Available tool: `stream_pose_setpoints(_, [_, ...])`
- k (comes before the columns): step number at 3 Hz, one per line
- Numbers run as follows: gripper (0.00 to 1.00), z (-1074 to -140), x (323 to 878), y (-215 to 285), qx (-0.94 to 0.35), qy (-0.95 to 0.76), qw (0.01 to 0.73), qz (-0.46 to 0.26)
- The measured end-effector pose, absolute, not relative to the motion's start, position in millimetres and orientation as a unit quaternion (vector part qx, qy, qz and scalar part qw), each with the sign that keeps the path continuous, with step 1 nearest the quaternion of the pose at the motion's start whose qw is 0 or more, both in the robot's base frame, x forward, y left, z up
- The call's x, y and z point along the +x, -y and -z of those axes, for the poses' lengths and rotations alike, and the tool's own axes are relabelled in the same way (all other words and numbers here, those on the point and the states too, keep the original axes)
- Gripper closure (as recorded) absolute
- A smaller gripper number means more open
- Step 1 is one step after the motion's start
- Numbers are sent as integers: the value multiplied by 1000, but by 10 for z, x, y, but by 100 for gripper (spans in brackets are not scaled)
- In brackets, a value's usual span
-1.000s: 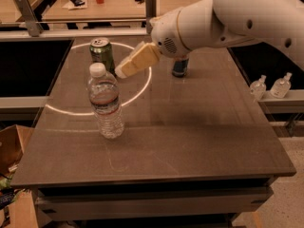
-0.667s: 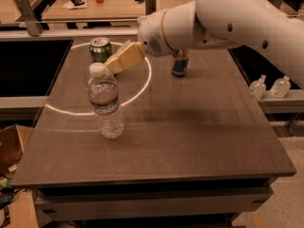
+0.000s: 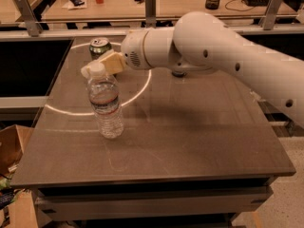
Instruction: Knock green can over
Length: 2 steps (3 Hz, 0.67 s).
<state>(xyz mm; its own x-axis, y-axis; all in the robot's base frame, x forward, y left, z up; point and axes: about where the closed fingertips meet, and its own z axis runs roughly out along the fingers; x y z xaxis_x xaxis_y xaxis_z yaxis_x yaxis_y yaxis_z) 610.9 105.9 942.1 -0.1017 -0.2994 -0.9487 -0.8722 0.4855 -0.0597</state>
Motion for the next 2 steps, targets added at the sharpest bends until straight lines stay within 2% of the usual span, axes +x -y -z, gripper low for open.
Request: stream_pose_setpoints(2, [0, -9171, 6122, -1250, -371, -658, 560, -340])
